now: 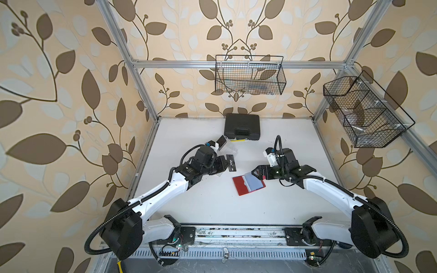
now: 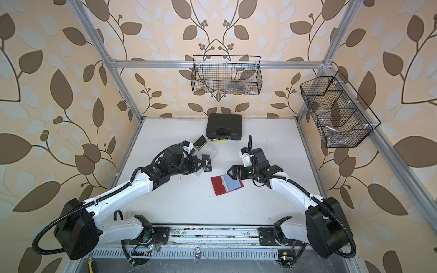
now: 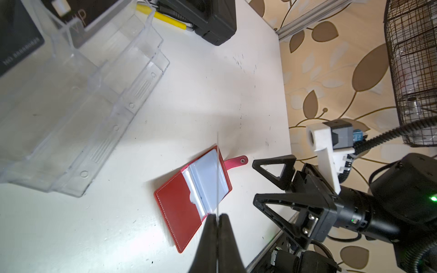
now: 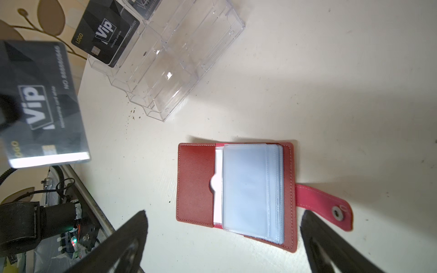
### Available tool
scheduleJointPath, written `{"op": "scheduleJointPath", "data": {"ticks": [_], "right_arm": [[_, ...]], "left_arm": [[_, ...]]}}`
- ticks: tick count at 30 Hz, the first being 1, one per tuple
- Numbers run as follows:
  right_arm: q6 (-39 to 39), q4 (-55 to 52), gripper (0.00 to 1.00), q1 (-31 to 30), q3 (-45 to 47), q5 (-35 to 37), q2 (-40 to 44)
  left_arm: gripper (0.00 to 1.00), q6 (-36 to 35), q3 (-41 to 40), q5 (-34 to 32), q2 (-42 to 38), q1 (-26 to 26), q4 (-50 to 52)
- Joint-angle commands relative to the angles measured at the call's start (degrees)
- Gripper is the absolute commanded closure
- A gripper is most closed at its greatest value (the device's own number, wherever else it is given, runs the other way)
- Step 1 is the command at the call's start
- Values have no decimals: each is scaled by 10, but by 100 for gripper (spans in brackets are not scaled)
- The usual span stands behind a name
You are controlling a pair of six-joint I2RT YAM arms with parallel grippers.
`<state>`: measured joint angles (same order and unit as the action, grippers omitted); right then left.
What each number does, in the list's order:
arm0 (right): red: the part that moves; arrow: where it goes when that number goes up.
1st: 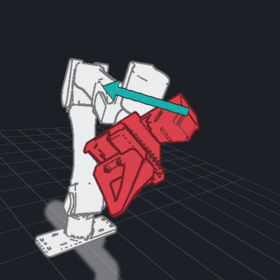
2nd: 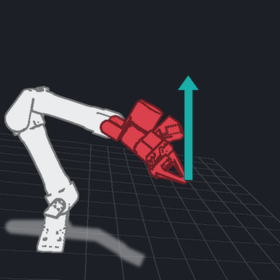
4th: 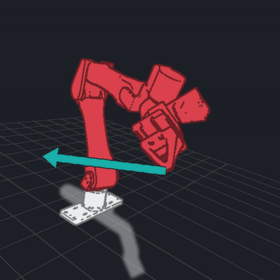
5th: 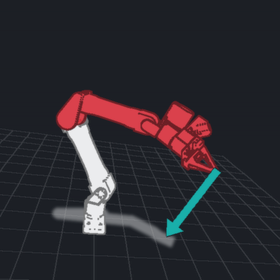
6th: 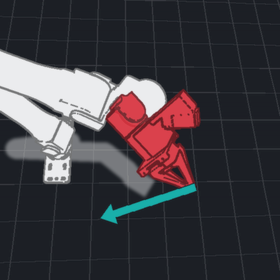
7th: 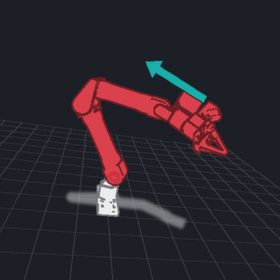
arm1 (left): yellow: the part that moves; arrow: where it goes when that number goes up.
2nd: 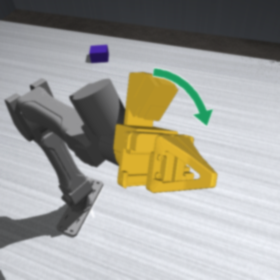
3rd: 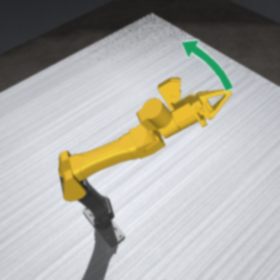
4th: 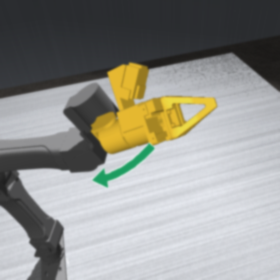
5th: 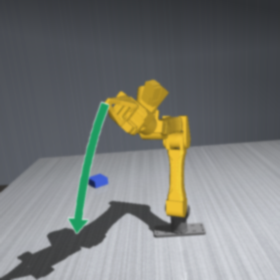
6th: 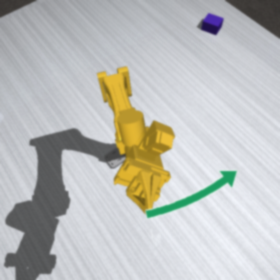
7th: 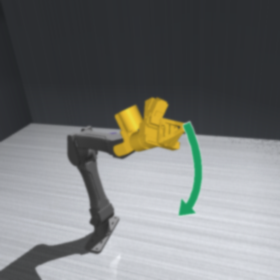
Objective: Take the credit cards out of the card holder
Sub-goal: Place the credit card in the storage box.
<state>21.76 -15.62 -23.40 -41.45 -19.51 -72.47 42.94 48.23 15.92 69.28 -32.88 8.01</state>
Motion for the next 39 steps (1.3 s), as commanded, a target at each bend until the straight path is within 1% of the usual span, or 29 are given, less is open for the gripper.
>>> {"op": "scheduleJointPath", "data": {"ticks": [1, 5, 10, 19, 38, 39], "right_arm": [[-13, -14, 0, -1, -3, -3, 18], [-25, -28, 0, 2, -5, -12, 22], [-35, -36, 0, 10, -3, -25, 25], [-47, -39, 0, 22, -2, -45, 28], [-69, -40, 0, 47, -4, -82, 21], [-71, -41, 0, 47, -5, -83, 19]], "left_arm": [[100, -81, 51, 8, -3, 14, 81], [100, -125, 100, 9, 3, 35, 139], [100, -167, 145, 16, 11, 65, 187], [100, -245, 214, 24, 43, 102, 258], [100, -408, 362, -11, 127, 135, 417], [100, -416, 370, -14, 148, 135, 425]]}}
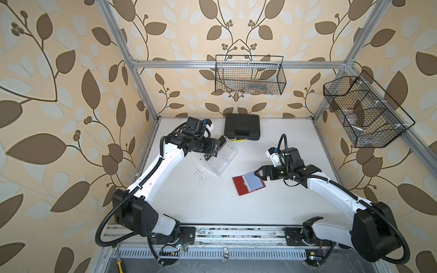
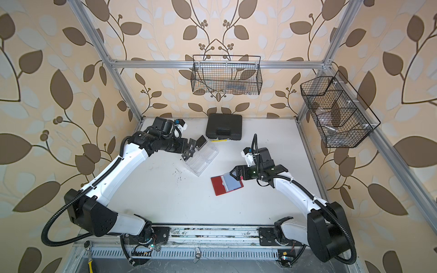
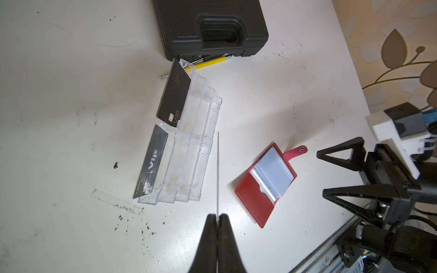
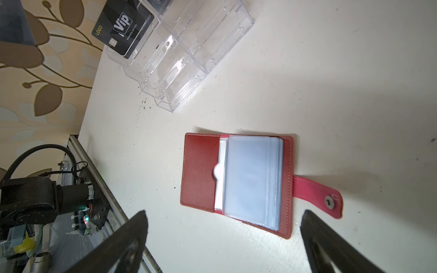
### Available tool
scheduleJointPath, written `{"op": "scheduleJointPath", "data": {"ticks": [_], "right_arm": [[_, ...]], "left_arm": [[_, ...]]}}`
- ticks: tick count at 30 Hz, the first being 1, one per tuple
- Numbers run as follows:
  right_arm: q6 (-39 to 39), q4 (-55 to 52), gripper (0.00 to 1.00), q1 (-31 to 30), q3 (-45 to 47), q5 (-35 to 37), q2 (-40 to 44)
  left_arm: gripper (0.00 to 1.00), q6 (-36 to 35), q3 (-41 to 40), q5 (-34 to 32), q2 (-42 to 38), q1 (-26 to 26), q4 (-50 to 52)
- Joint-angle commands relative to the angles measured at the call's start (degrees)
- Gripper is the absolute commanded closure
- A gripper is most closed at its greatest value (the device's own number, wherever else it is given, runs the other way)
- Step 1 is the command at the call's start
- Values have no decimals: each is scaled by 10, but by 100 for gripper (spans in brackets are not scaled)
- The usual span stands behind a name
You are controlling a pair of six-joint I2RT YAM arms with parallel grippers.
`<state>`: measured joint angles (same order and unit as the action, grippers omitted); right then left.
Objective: Take the credit cards out of the card holder
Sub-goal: Place the credit card in the storage box.
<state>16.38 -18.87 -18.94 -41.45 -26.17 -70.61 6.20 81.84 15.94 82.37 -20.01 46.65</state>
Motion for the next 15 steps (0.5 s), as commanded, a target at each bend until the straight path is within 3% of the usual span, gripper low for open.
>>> {"op": "scheduleJointPath", "data": {"ticks": [1, 15], "right_arm": [[-18, -8, 0, 5, -5, -19, -1], [-30, -8, 0, 7, -9, -31, -20]], "left_arm": [[100, -59, 42, -18, 24, 8, 49], [100, -167, 138, -62, 110, 12, 159]]}}
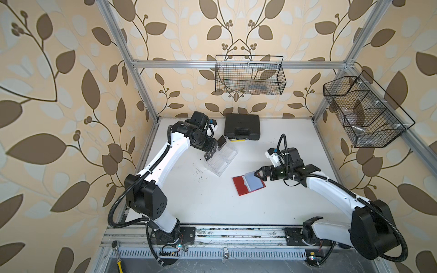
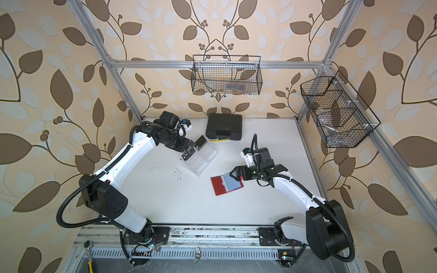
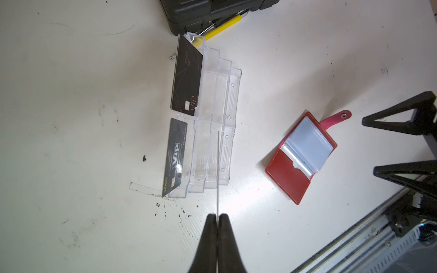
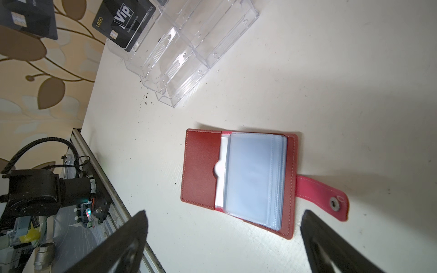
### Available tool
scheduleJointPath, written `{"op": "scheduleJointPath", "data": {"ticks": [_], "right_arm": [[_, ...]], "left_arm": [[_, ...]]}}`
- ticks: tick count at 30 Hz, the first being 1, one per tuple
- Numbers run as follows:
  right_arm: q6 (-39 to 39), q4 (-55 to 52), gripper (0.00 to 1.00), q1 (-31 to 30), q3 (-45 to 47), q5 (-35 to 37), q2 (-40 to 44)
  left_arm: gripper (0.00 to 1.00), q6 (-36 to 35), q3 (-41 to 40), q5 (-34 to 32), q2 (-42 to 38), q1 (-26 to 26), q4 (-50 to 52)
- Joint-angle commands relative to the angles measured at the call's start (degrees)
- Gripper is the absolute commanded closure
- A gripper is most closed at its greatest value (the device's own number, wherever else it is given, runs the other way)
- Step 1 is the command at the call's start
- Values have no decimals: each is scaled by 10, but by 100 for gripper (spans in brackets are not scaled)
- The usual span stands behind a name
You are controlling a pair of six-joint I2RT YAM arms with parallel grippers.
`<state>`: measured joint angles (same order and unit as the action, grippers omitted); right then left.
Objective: Take the credit cards out of the card holder
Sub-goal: Place the credit card in the storage box.
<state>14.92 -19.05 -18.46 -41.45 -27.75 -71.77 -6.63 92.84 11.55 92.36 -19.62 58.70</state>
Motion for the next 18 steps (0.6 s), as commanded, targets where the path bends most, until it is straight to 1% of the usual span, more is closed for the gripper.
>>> {"op": "scheduleJointPath", "data": {"ticks": [1, 9, 18], "right_arm": [[-16, -6, 0, 2, -9, -16, -9], [-22, -11, 0, 3, -15, -18, -15], [-32, -23, 0, 5, -28, -26, -25]], "left_arm": [[100, -42, 33, -20, 15, 9, 42], [100, -65, 64, -40, 57, 16, 62], [100, -72, 74, -52, 81, 20, 63]]}}
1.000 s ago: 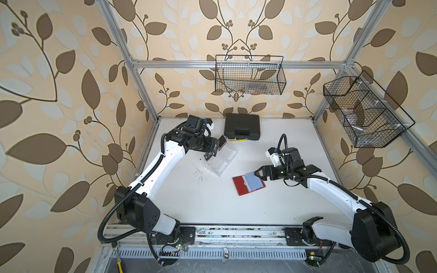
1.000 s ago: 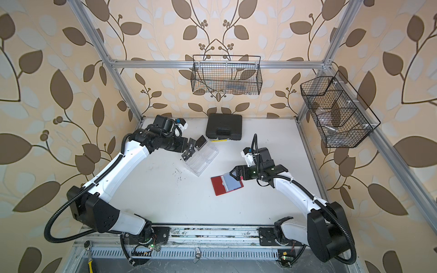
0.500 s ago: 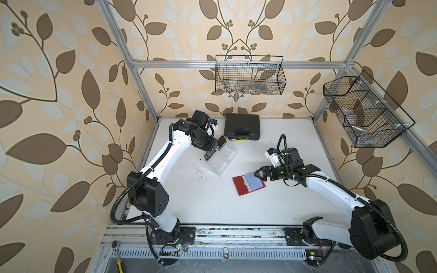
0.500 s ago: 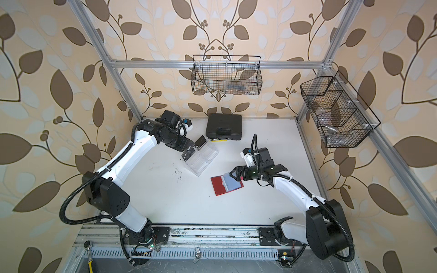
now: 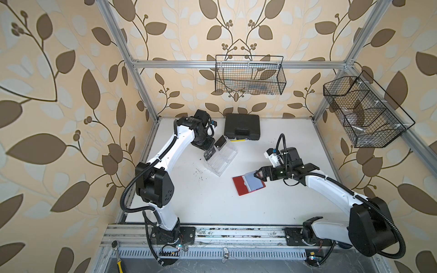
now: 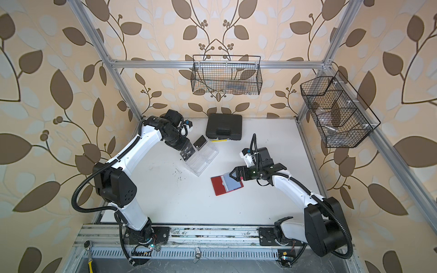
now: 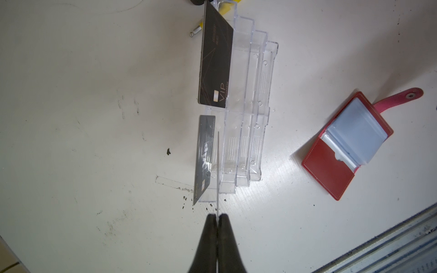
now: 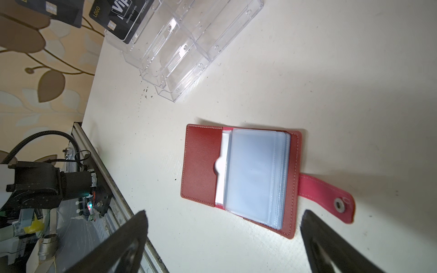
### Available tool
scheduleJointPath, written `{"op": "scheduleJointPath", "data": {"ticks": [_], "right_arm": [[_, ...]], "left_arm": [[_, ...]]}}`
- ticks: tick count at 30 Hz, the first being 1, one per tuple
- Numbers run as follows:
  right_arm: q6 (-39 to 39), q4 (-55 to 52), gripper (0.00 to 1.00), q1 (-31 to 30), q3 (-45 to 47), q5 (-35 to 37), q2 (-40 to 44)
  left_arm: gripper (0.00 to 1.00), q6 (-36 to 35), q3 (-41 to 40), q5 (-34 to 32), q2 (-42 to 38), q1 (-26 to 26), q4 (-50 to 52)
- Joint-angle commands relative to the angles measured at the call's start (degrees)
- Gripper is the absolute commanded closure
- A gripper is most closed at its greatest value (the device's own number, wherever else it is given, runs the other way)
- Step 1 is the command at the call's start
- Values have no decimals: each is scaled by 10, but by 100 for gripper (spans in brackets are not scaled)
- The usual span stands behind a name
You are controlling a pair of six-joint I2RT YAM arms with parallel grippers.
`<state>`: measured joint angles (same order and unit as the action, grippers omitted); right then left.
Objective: Take the credit cards out of the card holder
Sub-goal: Place the credit card in the storage box.
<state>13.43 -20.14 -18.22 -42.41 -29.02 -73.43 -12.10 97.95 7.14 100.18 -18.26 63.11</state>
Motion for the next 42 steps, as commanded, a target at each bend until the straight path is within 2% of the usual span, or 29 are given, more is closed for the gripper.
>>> {"op": "scheduleJointPath", "data": {"ticks": [1, 14, 42], "right_arm": [[-17, -12, 0, 3, -17, -14, -10], [-21, -22, 0, 5, -25, -24, -17], [-21, -26, 0, 11, -30, -37, -28]], "left_arm": [[100, -19, 23, -8, 5, 7, 19], [100, -30, 36, -30, 36, 7, 19], [100, -42, 36, -24, 80, 7, 16]]}}
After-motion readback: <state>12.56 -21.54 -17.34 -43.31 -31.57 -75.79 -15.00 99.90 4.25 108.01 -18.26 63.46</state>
